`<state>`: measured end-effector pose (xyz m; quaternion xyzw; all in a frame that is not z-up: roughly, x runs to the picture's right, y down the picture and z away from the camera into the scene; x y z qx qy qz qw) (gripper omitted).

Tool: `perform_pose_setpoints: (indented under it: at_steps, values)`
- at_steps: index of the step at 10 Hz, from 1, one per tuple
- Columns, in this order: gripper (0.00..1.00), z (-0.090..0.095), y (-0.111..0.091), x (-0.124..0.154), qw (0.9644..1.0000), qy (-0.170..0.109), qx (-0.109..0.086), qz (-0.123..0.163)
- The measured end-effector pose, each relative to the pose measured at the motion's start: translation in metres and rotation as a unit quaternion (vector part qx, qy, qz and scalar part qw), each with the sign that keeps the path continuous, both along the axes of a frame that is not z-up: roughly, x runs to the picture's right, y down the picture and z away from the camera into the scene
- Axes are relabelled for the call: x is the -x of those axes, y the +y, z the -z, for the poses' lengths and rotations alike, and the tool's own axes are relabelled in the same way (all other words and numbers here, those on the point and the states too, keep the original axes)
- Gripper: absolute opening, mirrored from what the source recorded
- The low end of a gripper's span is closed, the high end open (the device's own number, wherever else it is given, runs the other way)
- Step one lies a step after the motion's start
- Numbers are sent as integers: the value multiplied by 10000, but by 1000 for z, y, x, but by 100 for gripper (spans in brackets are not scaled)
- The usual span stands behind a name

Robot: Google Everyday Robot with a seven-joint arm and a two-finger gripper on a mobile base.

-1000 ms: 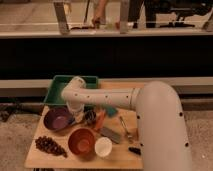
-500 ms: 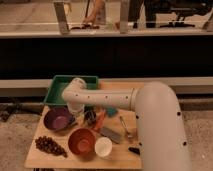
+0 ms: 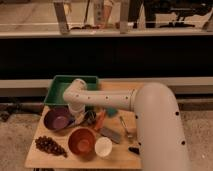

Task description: Wipe purple bowl with towel

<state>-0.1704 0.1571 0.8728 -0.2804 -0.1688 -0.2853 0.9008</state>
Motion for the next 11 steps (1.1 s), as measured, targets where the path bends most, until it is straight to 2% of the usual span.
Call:
perform_pose_setpoints:
  at_steps: [2, 3, 5, 6, 7, 11]
  values:
    - [15, -1, 1, 0, 10000, -2, 8, -5]
    - [10, -2, 2, -1, 10000, -2, 21, -1]
    - [9, -2, 2, -1, 10000, -3, 34, -1]
    - [4, 2, 0, -2, 10000, -13, 5, -4]
    - [3, 6, -5, -3, 10000, -18, -39, -23]
    - [3, 41, -37, -7, 9993, 10, -380, -13]
